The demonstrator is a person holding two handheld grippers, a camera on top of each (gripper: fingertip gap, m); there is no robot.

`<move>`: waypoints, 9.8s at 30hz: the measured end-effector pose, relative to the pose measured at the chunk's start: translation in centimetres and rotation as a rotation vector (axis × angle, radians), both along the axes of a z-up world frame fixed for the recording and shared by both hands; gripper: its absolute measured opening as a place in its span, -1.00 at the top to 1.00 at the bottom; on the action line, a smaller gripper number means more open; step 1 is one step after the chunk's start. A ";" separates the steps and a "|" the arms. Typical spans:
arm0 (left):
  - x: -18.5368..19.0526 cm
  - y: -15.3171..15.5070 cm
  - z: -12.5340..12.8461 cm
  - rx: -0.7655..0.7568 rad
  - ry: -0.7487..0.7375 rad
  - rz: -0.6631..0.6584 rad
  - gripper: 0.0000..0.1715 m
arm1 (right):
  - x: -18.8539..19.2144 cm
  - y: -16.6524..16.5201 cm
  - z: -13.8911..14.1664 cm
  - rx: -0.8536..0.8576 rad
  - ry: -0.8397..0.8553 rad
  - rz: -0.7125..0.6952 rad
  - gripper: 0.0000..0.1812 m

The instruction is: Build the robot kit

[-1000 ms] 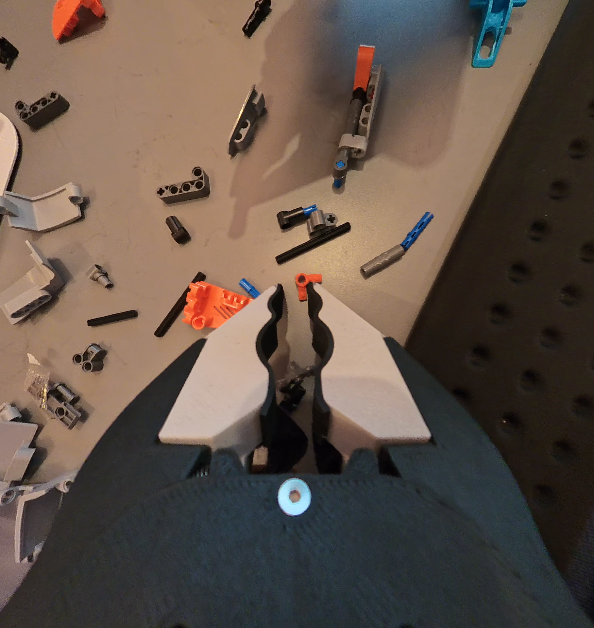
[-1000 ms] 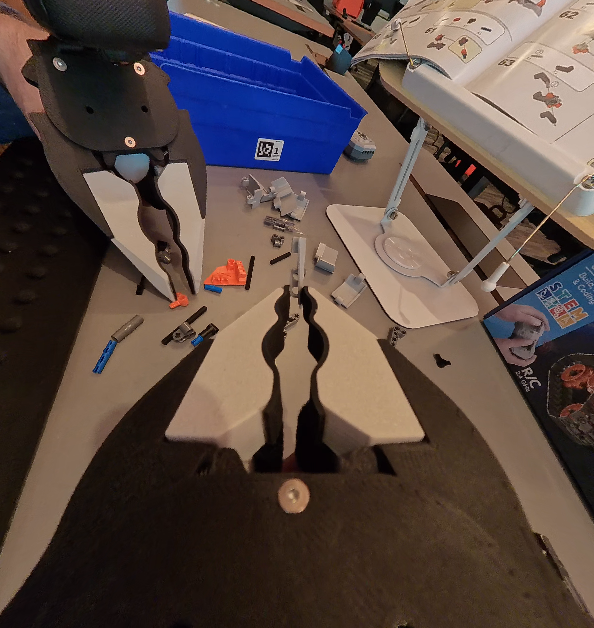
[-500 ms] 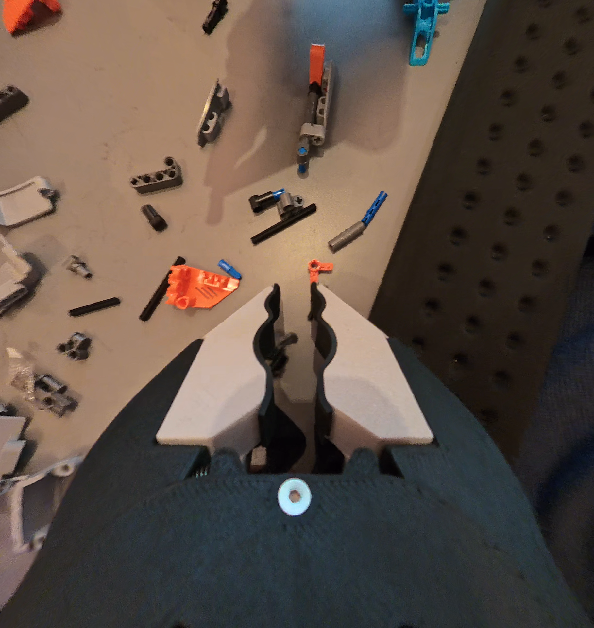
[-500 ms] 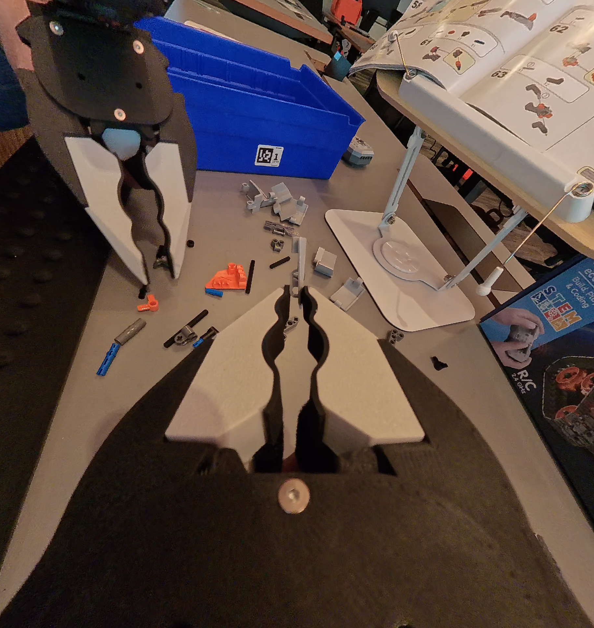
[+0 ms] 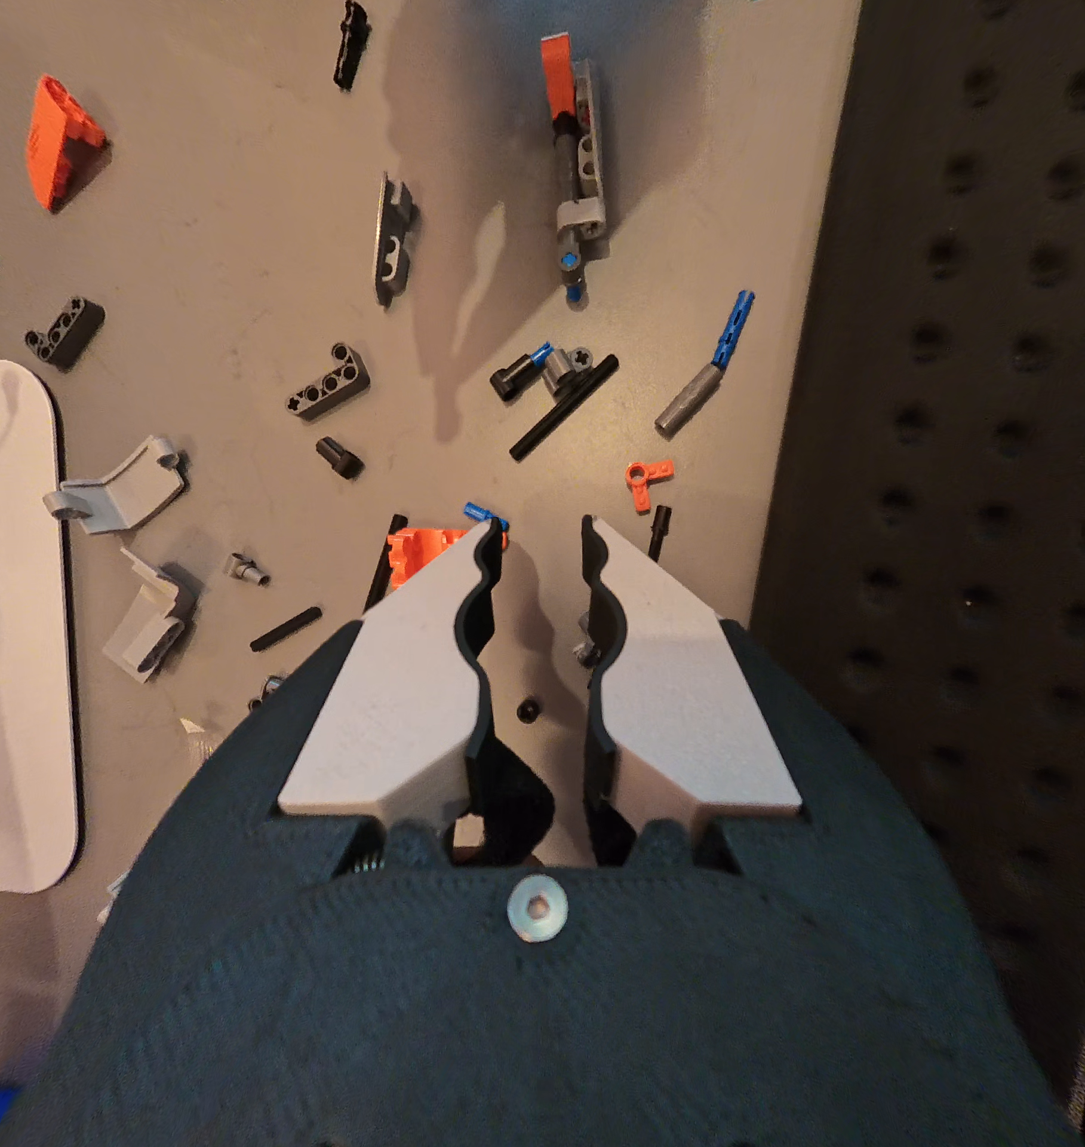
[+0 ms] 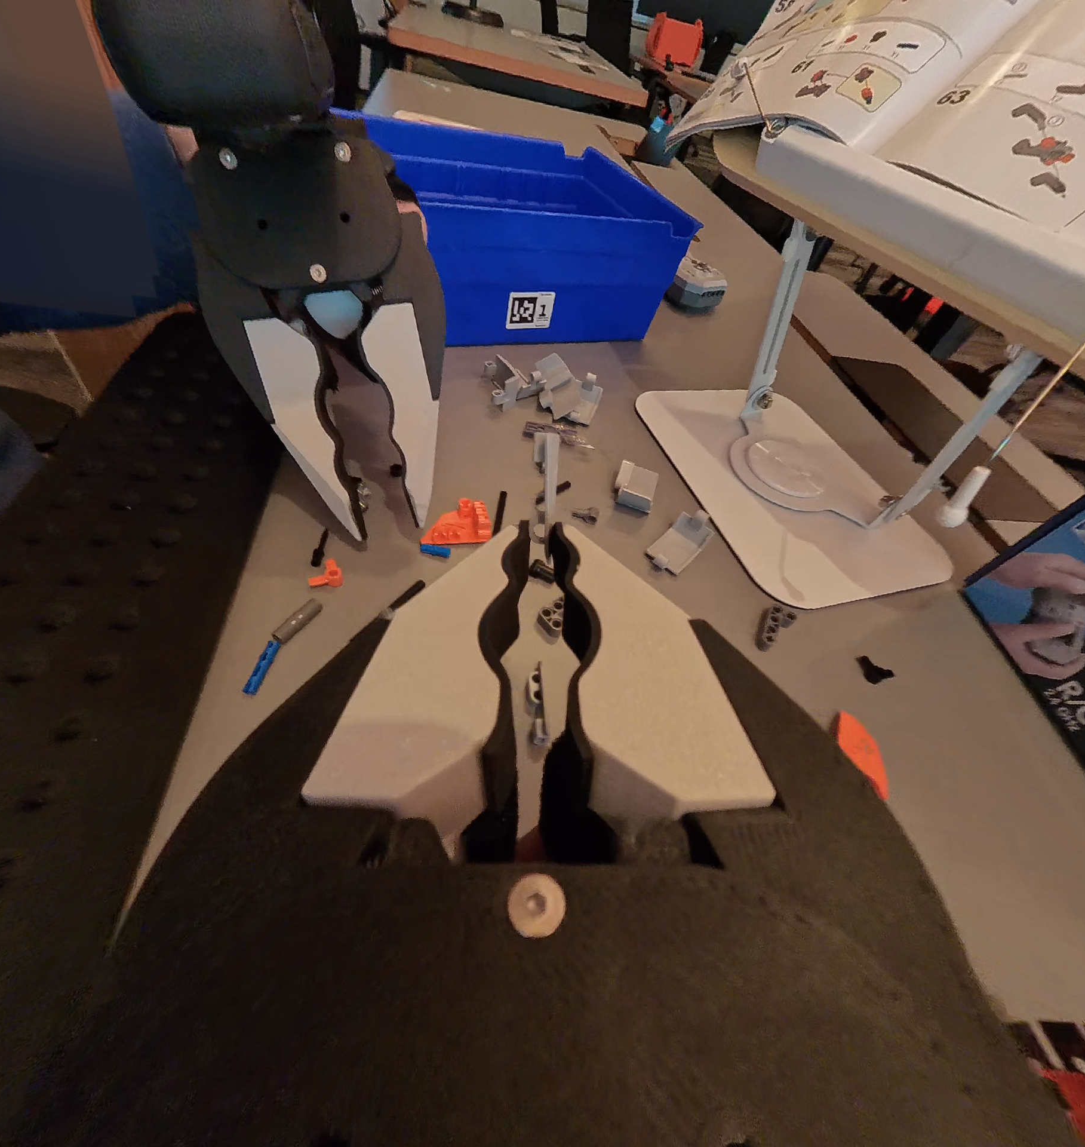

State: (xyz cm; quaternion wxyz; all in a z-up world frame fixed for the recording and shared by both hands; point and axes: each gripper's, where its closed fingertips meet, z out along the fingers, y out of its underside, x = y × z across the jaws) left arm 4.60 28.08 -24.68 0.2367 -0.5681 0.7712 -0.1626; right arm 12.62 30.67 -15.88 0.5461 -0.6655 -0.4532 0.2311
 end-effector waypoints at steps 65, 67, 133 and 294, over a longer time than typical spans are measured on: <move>6.6 1.1 13.6 -0.667 -0.923 0.091 0.89 | -1.5 -1.7 3.5 -0.027 0.131 0.022 0.95; 6.5 1.2 13.8 -0.753 -0.931 0.090 0.90 | -1.5 -1.8 3.8 -0.055 0.167 0.026 0.95; 5.8 2.5 13.1 -0.757 -0.882 0.174 0.82 | -1.3 -0.5 3.2 0.901 -0.628 -0.216 0.96; 8.4 3.5 14.1 -0.619 -1.096 0.437 0.92 | 0.0 2.5 3.3 0.335 -0.102 -0.376 0.90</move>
